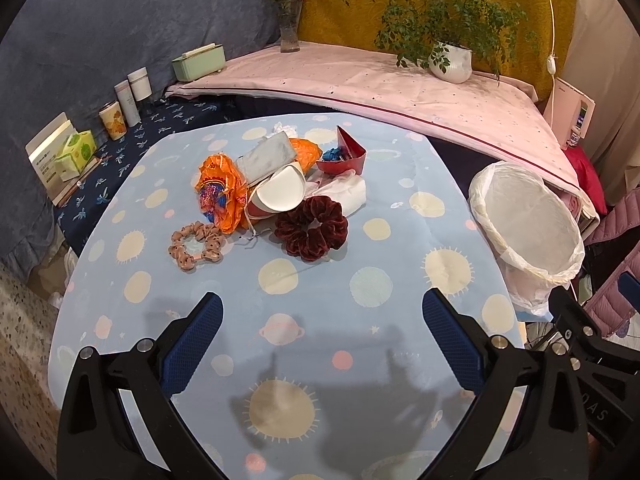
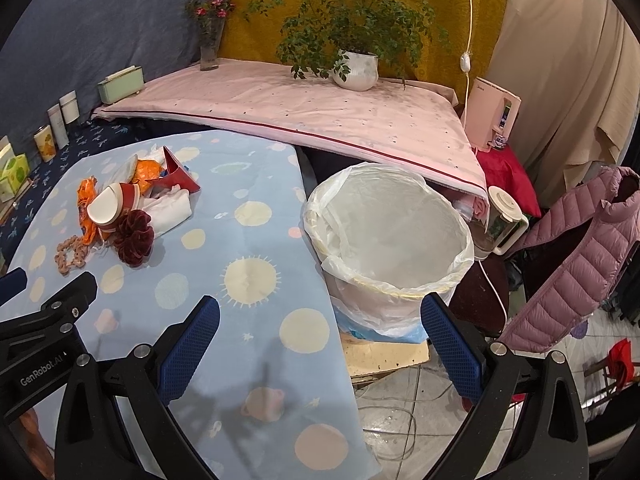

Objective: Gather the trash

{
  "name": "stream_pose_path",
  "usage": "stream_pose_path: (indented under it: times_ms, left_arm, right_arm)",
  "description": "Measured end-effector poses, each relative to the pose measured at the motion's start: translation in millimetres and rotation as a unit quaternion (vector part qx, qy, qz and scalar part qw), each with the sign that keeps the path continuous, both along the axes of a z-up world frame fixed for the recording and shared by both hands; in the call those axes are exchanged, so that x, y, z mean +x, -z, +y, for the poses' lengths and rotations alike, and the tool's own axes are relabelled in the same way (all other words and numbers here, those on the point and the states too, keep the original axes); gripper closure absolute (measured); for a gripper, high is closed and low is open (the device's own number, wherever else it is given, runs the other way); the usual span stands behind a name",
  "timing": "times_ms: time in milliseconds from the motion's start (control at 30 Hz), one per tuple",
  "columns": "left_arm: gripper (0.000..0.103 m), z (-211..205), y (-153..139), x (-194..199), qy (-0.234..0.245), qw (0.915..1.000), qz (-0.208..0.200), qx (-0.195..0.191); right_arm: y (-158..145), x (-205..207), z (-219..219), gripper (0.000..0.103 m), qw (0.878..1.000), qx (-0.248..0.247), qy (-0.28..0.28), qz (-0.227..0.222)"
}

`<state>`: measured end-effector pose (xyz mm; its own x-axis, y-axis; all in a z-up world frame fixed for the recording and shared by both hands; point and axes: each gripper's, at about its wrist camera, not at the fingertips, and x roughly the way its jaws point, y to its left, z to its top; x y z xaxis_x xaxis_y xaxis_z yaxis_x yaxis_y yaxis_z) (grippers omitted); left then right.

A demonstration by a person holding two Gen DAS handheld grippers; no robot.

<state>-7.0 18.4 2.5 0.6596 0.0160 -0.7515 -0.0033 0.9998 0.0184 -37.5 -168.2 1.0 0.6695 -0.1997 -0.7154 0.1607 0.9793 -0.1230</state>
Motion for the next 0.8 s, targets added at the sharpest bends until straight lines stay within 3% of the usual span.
stream_pose_path:
  times_ms: [800]
  left_arm:
    - [0.008, -1.8, -1.4, -14.1, 0.003, 1.0000, -0.004, 0.000]
  right_arm:
    - [-1.6, -10.0, 4.5, 0.007, 1.000, -0.005, -0.003, -0.008]
